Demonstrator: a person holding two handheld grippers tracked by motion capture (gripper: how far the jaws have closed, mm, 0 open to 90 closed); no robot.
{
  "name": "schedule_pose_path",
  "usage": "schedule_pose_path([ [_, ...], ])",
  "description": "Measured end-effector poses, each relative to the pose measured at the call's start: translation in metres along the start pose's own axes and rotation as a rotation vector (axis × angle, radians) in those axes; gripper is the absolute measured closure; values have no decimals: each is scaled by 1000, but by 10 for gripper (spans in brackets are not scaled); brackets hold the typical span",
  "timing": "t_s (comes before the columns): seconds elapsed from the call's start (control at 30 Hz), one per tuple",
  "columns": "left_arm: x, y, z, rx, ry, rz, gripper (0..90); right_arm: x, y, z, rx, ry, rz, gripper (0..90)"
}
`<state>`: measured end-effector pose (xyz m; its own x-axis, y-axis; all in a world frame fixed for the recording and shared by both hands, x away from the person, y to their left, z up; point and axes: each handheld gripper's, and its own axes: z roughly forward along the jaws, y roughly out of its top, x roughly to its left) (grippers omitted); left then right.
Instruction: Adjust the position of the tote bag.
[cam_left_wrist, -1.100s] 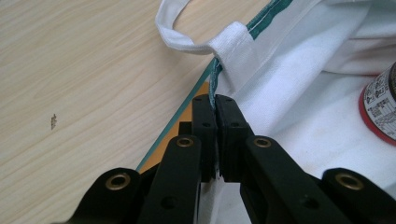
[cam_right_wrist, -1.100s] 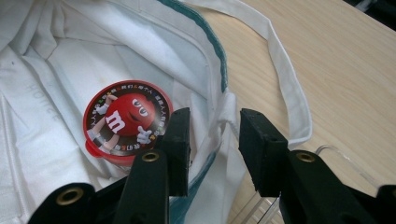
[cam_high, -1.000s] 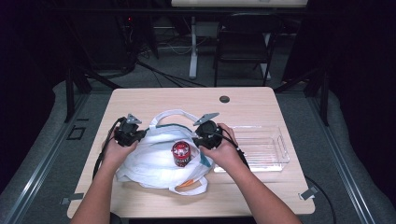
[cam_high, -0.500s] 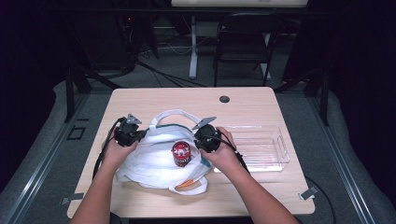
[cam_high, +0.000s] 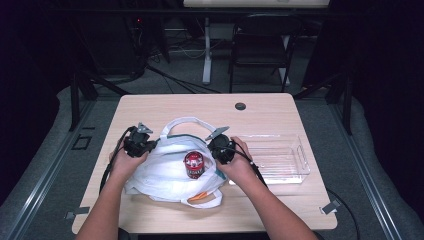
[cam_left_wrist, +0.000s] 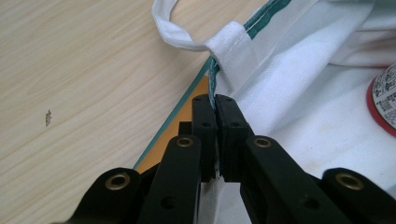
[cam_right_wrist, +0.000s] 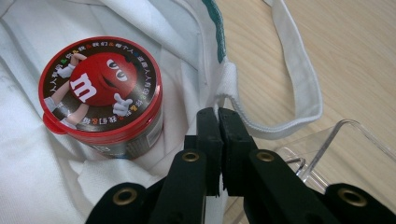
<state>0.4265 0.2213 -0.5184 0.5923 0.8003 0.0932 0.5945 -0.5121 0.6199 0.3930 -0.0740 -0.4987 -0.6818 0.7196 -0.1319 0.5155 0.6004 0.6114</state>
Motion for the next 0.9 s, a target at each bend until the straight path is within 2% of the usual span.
schedule_pose_path([
  [0.3,0,-2,7,25,-2,6,878,1,-2,7,11,-5,8,885],
  [0.57,0,-2,5,16,-11,0,872,0,-2,8,20,-3,9,884],
  [0.77,2,-1,-3,-14,-54,-48,761,1,-3,7,13,-7,11,882],
  [0.9,2,-1,-9,-31,-68,-68,695,-1,-4,6,11,1,11,881],
])
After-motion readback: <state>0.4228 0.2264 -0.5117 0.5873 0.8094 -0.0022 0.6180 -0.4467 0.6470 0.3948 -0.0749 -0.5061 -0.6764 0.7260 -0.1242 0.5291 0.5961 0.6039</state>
